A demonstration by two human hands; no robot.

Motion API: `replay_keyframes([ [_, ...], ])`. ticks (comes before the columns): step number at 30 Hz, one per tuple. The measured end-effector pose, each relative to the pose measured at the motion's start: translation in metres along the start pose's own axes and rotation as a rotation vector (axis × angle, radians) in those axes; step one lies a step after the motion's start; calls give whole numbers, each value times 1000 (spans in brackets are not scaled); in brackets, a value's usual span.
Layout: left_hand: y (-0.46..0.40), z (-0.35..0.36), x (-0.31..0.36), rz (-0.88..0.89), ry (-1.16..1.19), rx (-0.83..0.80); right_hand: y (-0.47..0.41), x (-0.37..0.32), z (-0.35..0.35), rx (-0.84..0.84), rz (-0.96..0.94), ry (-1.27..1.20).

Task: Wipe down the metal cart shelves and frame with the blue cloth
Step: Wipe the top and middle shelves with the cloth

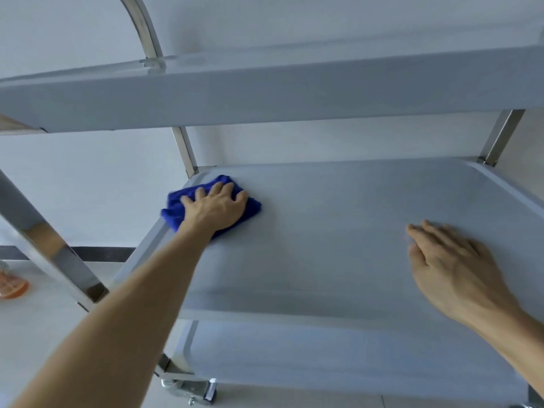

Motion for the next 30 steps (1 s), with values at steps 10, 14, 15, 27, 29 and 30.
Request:
replay_keyframes([
  [10,87,20,209,810,15,-4,-3,8,-5,2,3,-76],
  [14,67,7,154,808,28,-2,-4,6,-5,41,-24,-73],
  [15,51,3,132,748,28,6,-4,5,-6,61,-31,-71],
  [27,-77,3,-6,-212,23,16,4,-6,-20,244,-96,-3],
  [29,-82,6,26,-150,32,19,3,-6,-21,243,-87,-13],
  [30,-85,7,46,-91,30,19,3,-6,-20,238,-83,-19],
])
Point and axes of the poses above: each hand's wrist, its own y-axis away from the middle knuckle, its own z-axis out of the palm, x = y × z, the point moved 10 cm from there along -y, towards the middle knuckle, and after that the axes turned 9 degrees about z, right-handed, at the moved point
